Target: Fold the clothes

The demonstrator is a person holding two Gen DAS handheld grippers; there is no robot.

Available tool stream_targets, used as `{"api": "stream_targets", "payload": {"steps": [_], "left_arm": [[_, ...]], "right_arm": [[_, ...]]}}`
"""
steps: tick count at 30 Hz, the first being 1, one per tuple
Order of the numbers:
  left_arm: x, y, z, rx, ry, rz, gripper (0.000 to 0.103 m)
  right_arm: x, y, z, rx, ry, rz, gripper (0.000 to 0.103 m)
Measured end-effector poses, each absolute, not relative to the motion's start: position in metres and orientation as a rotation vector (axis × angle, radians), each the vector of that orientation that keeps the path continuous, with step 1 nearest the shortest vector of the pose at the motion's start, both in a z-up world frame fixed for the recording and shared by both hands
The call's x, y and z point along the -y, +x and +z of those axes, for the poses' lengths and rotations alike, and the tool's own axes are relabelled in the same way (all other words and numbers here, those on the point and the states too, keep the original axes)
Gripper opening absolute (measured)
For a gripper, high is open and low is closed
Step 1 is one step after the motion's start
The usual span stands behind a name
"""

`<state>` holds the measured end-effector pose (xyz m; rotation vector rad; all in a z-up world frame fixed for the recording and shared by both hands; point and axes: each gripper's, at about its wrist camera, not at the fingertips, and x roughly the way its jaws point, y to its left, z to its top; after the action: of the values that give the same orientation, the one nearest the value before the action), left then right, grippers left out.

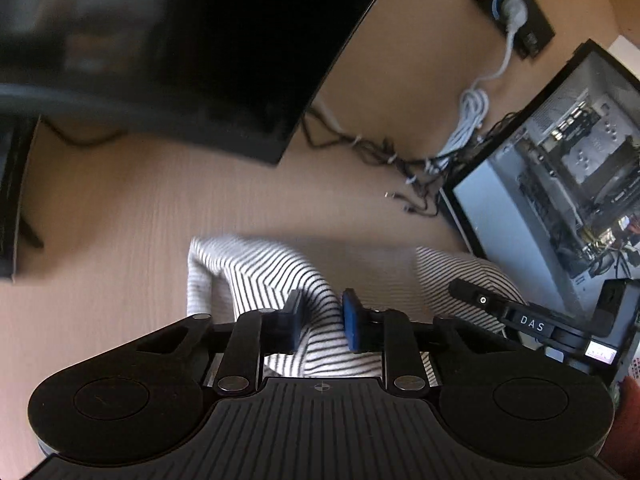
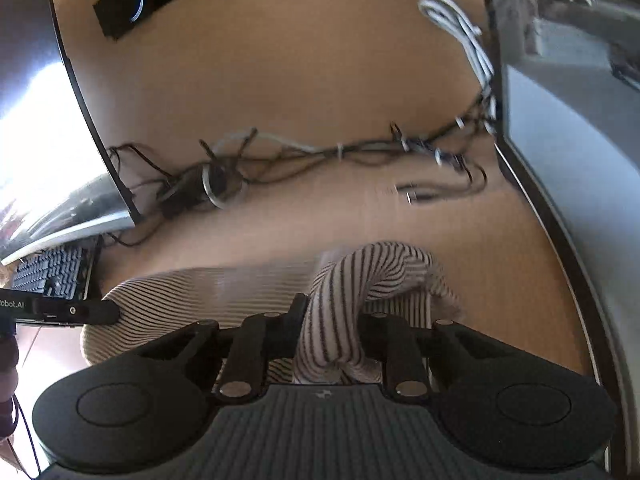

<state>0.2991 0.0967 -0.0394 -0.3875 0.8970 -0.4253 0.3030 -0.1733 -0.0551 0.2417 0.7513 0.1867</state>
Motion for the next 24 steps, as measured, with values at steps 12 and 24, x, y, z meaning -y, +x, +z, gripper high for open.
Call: {"api": "stream_targets", "payload": {"steps": [12, 24], "left_arm": [[-0.127, 0.264, -0.047, -0.909, -0.567, -0.379, 0.063], [-0.080, 0.270, -0.064, -0.938, -0.402, -0.352, 0.020]], "right_arm": [[0.187, 0.280, -0.068, -0.796, 0.235, 0.157, 0.032], [0.171, 0.270, -0.069, -0.776, 0.188, 0.160, 0.017]]}}
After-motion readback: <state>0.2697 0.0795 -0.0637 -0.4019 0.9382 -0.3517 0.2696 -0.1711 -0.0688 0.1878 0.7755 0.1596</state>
